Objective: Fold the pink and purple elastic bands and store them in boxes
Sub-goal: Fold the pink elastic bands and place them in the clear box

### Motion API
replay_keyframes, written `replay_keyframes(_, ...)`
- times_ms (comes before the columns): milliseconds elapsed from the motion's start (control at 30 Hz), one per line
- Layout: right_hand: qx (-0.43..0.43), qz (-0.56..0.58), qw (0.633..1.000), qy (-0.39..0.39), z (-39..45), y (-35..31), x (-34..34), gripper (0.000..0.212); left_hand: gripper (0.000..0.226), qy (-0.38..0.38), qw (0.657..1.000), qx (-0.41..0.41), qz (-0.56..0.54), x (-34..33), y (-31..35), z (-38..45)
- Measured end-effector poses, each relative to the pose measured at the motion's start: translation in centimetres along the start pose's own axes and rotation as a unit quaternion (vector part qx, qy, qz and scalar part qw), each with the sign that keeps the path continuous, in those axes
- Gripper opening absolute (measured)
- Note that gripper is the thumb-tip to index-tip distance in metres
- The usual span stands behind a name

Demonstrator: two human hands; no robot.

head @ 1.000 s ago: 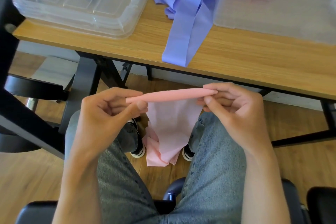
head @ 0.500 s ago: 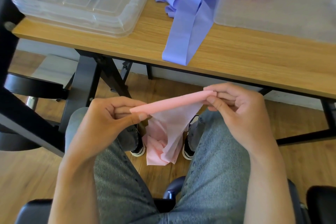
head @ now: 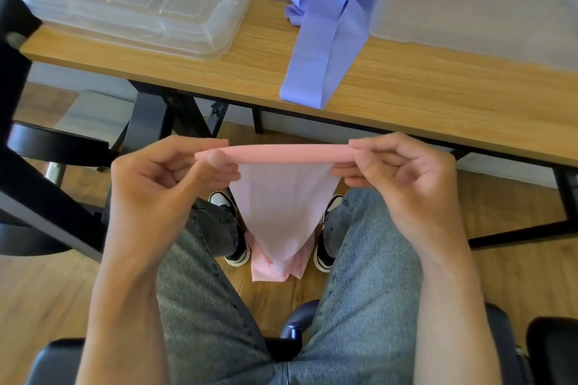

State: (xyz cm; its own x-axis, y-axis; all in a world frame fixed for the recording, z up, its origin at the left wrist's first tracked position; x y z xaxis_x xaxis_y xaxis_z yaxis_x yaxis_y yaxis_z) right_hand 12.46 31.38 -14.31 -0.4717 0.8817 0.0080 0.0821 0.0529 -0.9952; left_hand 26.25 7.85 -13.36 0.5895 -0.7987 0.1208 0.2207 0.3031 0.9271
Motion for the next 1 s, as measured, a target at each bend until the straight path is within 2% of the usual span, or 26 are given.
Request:
replay_keyframes(67, 0.005, -0.005, 1.000, 0.004, 0.0, -0.2, 0.0, 0.015, 0.024, 0.003, 1.000, -0.002, 0.003, 0.2, 0.2, 0.1)
replay_keyframes(133, -0.002, -0.020, 1.000, 0.004, 0.1, -0.1, 0.1, 0.024, 0.026, -0.013, 1.000, -0.001, 0.001, 0.3, 0.2, 0.2)
replay_keyframes(200, -0.013, -0.051, 0.999, 0.011, 0.1, 0.1, 0.3, 0.035, 0.034, -0.037, 0.999, -0.002, 0.009, 0.4, 0.3, 0.2)
replay_keyframes(300, -0.008, -0.119, 0.992, 0.028, 0.0, 0.2, 0.6, 0.035, 0.047, -0.070, 0.996, 0.000, 0.047, 0.3, 0.2, 0.1)
replay_keyframes(467, 0.006, -0.190, 0.981, 0.036, -0.1, 0.5, 0.6, 0.023, 0.029, -0.083, 0.990, -0.006, 0.112, 0.2, -0.3, 0.2)
replay_keyframes(600, 0.008, -0.181, 0.983, 0.007, -0.1, 0.6, 0.2, 0.018, 0.026, -0.072, 0.995, 0.024, 0.072, 0.1, -1.0, 0.0)
replay_keyframes(833, 0.001, -0.048, 0.999, -0.003, -0.1, 0.1, 0.3, 0.016, 0.021, -0.037, 0.999, 0.022, 0.006, -0.1, -0.7, -0.1)
replay_keyframes(933, 0.015, -0.060, 0.998, 0.017, -0.1, -0.2, 0.4, 0.015, 0.018, -0.067, 0.997, 0.036, 0.000, -0.3, -1.1, -0.2)
replay_keyframes(1000, 0.014, -0.081, 0.996, 0.025, 0.0, -0.1, 0.6, 0.020, 0.031, -0.097, 0.993, 0.068, -0.013, -0.4, -1.7, -0.4)
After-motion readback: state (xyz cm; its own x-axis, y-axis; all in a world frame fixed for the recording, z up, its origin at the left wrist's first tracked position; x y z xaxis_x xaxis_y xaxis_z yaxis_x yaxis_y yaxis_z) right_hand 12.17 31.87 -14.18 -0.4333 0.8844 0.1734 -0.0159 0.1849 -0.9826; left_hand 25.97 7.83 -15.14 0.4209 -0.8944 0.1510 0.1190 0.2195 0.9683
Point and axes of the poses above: each hand's wrist, its own z-axis towards the middle knuckle, its own x-axis out of the back of the hand, y = z × x, the point moved 6 cm from there along z, towards the middle knuckle, and after that the axes turned 12 degrees about -x, right-handed, at the moved point
